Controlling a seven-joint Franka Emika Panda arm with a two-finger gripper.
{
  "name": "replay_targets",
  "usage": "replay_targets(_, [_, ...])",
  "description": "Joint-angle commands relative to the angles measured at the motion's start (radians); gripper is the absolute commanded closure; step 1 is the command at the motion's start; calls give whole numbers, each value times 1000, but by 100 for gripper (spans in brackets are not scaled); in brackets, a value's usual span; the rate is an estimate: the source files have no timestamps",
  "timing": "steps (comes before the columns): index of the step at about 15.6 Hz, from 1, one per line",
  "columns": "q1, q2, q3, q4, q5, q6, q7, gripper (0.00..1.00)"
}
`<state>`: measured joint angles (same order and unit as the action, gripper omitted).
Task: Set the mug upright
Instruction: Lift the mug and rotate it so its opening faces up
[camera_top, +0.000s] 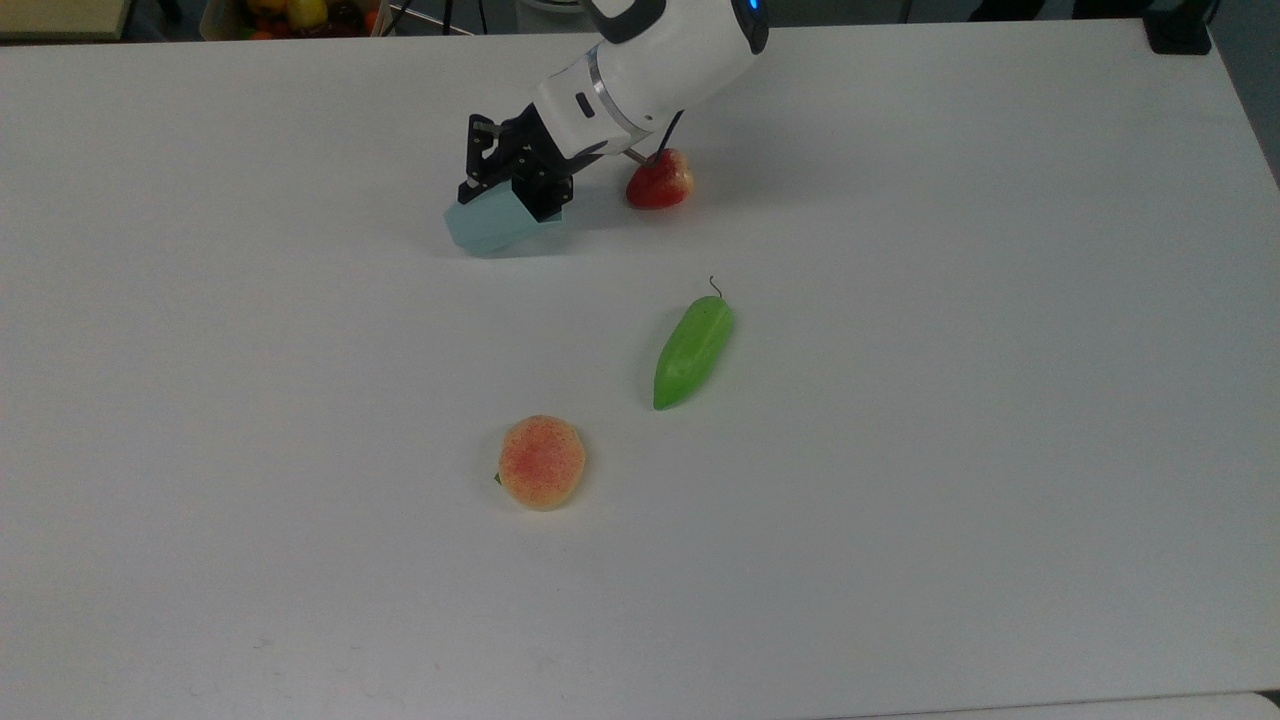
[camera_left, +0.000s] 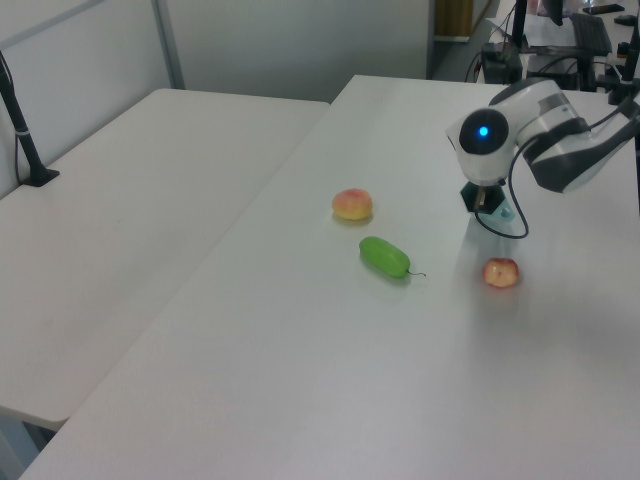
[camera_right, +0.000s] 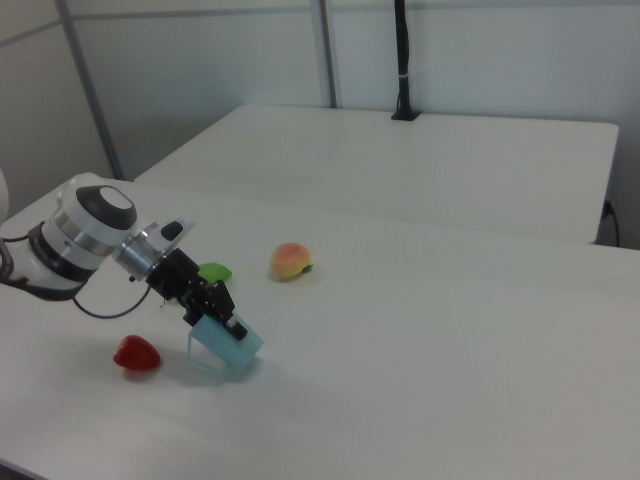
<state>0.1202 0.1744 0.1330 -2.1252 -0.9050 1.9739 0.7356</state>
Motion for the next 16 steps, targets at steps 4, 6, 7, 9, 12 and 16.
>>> replay_targets(4, [-16, -58, -9, 132, 416, -3, -249, 100])
replay_targets(6, [-17, -67, -13, 192, 544, -59, -347, 100])
replay_targets(7, [-17, -78, -26, 221, 604, -97, -408, 100])
replay_targets(9, [-16, -110, -71, 267, 743, -148, -532, 100])
replay_targets(12, [-4, -148, -179, 306, 920, -182, -698, 100])
replay_targets(16, [70, -132, -344, 321, 997, -176, -942, 100])
